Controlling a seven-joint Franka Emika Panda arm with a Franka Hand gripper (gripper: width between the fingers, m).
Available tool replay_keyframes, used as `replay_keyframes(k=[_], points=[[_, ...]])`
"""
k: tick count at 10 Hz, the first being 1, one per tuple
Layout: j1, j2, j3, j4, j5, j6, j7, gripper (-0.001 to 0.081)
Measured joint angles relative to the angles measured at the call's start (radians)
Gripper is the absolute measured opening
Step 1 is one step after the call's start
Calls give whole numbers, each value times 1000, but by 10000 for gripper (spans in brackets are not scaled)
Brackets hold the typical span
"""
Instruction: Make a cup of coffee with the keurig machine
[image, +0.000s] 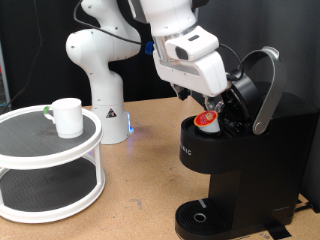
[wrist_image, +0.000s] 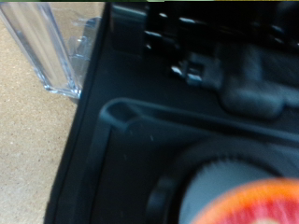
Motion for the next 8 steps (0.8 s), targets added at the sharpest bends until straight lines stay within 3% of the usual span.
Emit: replay_keyframes(k=[3, 4, 8], points=[[10, 13, -34, -16, 175, 46, -298, 805], [10, 13, -40, -18, 194, 46, -338, 805], [9, 14, -43, -24, 196, 45, -343, 805]])
